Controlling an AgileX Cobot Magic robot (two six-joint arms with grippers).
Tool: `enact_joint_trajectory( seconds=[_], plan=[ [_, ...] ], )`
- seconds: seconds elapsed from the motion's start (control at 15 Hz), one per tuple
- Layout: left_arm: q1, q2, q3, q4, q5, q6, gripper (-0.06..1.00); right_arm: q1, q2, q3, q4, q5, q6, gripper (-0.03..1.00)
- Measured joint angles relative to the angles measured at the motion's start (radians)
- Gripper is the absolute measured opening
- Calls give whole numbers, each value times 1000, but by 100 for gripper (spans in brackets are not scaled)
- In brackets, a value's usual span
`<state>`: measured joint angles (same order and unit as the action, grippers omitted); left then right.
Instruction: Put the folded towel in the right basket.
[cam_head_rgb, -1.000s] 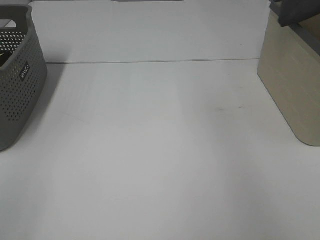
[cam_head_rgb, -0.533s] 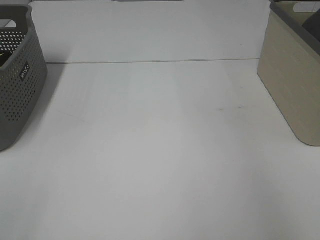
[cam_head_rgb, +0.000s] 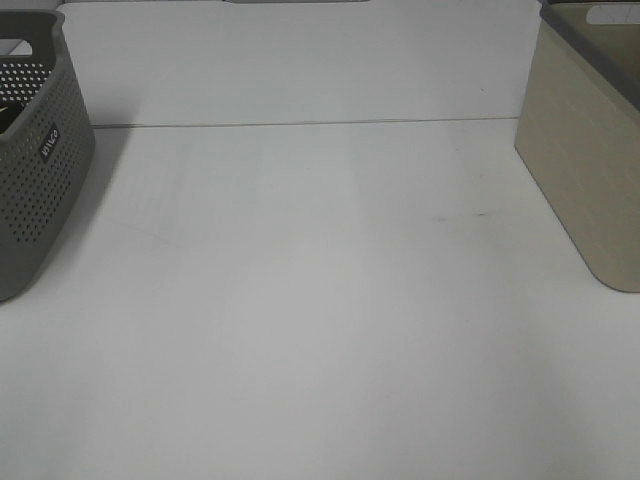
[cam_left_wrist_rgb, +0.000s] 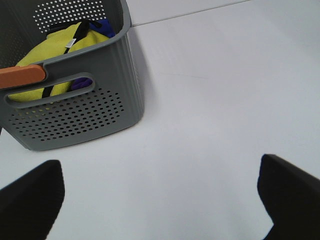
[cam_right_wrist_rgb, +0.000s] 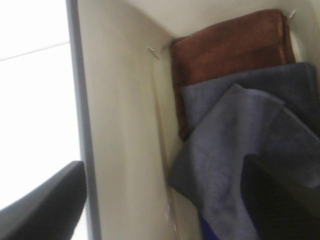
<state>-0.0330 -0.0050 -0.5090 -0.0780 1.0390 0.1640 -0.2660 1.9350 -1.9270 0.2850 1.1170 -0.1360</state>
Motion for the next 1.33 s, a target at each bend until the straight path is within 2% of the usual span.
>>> enact_joint_trajectory(
  seconds=[0.2, 0.47, 0.8, 1.0, 1.33],
  plan=[
    [0, 0, 0, 0, 0, 0, 99, 27, -52, 0, 64, 20, -8, 79],
    [0, 0, 0, 0, 0, 0, 99, 150, -71, 0, 76, 98, -26, 79],
    [0, 0, 0, 0, 0, 0, 99, 186, -154, 61, -7, 99, 10, 79],
    [0, 0, 0, 0, 0, 0, 99, 186, -311, 268, -47, 98, 29, 79],
    [0, 0, 0, 0, 0, 0, 99, 186, -657, 816, -85, 96, 36, 79]
  ],
)
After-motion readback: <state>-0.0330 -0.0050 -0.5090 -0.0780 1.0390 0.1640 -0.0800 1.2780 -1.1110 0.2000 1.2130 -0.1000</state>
